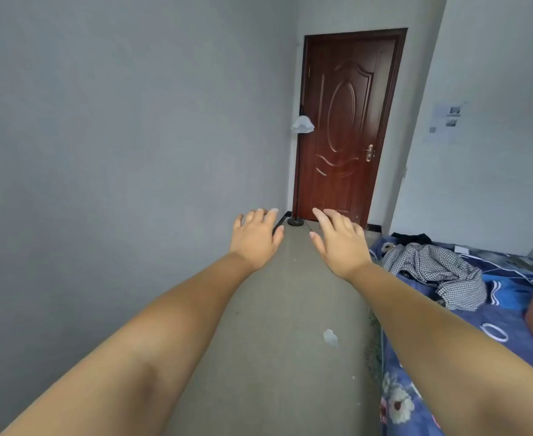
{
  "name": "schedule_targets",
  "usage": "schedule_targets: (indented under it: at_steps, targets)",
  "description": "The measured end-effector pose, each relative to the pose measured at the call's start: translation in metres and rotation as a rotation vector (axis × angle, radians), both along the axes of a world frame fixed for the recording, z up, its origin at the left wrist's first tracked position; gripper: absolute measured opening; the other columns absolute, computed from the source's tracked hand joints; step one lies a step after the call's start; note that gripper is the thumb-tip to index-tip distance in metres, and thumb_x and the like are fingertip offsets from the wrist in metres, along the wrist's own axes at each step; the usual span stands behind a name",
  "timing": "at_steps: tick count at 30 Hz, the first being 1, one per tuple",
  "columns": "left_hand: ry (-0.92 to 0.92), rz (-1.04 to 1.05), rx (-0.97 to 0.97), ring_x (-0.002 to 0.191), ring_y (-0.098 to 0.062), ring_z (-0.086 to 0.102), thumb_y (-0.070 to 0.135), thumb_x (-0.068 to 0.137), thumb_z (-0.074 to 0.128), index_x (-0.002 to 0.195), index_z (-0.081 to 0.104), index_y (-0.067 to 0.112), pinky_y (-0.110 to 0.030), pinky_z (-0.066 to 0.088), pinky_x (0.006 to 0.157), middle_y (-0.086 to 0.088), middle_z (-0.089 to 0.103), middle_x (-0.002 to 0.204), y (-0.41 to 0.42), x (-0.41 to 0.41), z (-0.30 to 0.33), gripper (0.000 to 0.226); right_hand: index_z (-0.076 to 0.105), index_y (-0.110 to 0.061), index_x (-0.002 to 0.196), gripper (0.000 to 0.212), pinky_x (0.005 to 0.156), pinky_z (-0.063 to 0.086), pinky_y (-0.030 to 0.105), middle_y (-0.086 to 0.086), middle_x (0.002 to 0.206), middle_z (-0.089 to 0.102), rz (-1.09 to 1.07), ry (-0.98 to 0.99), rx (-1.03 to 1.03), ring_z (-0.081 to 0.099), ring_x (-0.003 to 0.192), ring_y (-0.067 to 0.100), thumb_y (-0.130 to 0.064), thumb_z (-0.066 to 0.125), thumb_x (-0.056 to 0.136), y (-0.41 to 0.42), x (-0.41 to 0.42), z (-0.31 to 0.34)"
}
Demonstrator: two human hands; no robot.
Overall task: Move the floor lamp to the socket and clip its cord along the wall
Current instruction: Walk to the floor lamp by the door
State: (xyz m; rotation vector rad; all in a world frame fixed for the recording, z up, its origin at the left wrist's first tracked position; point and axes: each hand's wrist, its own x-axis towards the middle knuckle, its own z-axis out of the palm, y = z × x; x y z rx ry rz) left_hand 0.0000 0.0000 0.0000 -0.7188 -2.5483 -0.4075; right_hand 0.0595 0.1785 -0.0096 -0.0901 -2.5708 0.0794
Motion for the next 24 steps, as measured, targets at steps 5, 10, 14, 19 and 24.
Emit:
schedule_targets:
  at_steps: [5,10,14,19,24]
  targets:
    - [-0.063,-0.023,-0.025,0.129,-0.028,0.041,0.036,0.097,0.032,0.138,0.036,0.014,-0.044,0.027,0.110,-0.011,0.050,0.136,-0.002,-0.005,-0.026,0.047,0.028,-0.020,0.145,0.050,0.101,0.034,0.045,0.007,0.144,0.040,-0.033,-0.131,-0.030,0.038,0.129,0.029,-0.038,0.031,0.099,-0.006,-0.002,-0.022]
    - [-0.123,-0.045,-0.078,0.127,-0.029,0.043,0.036,0.096,0.033,0.136,0.038,0.014,-0.043,0.032,0.105,-0.013,0.052,0.134,-0.001,-0.015,-0.061,0.046,0.031,-0.019,0.142,0.048,0.098,0.037,0.044,0.009,0.140,0.044,-0.074,-0.229,-0.068,0.041,0.125,0.030,-0.038,0.030,0.099,-0.008,-0.007,-0.054]
    - [-0.219,-0.062,-0.106,0.128,-0.031,0.043,0.036,0.096,0.033,0.138,0.037,0.013,-0.043,0.032,0.104,-0.015,0.051,0.136,0.003,-0.023,-0.091,0.048,0.035,-0.018,0.140,0.046,0.098,0.038,0.044,0.010,0.140,0.044,-0.090,-0.293,-0.094,0.043,0.124,0.031,-0.038,0.031,0.098,-0.006,-0.013,-0.084]
    - [-0.298,-0.072,-0.162,0.127,-0.030,0.042,0.035,0.097,0.033,0.135,0.040,0.012,-0.042,0.033,0.101,-0.015,0.051,0.135,0.026,-0.045,-0.122,0.046,0.035,-0.019,0.139,0.046,0.100,0.036,0.046,0.008,0.144,0.040,-0.101,-0.409,-0.110,0.041,0.127,0.030,-0.039,0.031,0.098,0.015,-0.032,-0.120]
    - [-0.363,-0.093,-0.198,0.127,-0.031,0.042,0.035,0.097,0.032,0.133,0.041,0.010,-0.042,0.035,0.102,-0.016,0.052,0.135,0.069,-0.090,-0.140,0.045,0.037,-0.018,0.137,0.044,0.099,0.037,0.046,0.008,0.145,0.039,-0.103,-0.446,-0.112,0.040,0.127,0.030,-0.039,0.031,0.098,0.061,-0.076,-0.137]
